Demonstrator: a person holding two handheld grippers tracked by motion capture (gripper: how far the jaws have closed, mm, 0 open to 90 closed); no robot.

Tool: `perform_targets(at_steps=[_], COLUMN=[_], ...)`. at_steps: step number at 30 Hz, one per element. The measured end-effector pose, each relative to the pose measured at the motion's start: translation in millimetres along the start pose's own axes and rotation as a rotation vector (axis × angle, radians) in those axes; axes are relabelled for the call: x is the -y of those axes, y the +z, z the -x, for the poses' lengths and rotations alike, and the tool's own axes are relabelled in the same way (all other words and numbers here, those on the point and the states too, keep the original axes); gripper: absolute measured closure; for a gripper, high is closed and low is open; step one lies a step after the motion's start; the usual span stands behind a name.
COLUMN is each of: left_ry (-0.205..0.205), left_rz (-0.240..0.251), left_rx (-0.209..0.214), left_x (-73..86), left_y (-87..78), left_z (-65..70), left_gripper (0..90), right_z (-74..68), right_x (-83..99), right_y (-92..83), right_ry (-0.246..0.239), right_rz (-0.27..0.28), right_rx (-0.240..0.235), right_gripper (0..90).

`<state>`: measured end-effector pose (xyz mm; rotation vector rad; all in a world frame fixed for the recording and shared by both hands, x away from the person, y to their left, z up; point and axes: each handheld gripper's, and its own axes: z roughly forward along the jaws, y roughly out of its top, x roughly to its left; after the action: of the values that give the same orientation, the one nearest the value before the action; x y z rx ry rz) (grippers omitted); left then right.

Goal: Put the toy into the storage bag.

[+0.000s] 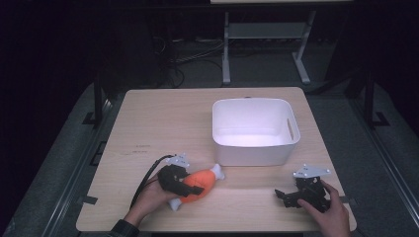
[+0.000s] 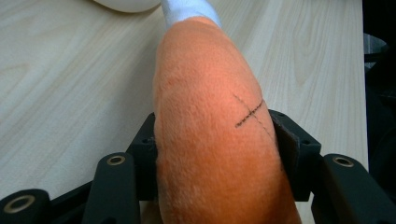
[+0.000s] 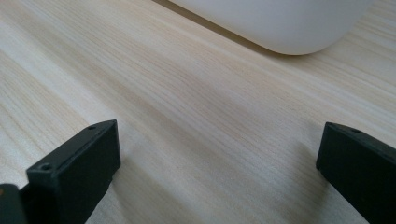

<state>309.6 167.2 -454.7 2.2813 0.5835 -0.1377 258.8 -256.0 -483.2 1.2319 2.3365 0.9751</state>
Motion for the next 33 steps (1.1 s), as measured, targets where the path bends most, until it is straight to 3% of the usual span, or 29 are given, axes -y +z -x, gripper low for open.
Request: perform_targets(at_steps=[12, 33], left_ry=[-0.002, 0.033], left_rz=[0.033, 0.074], left_rx=[-0.005, -0.006], left_x=[1.7, 4.4], left_y=[-14.4, -42.6], left_z=[-1.9, 0.9], left_gripper=[44.1, 43.8], right_z=[0.0, 0.0], right_x=[0.0, 0.0], right_y=[0.0, 0.0], right_ry=[0.000, 0.000], right_rz=[0.000, 0.000], right_rx=[0.000, 0.000], right_gripper=[0.0, 0.0])
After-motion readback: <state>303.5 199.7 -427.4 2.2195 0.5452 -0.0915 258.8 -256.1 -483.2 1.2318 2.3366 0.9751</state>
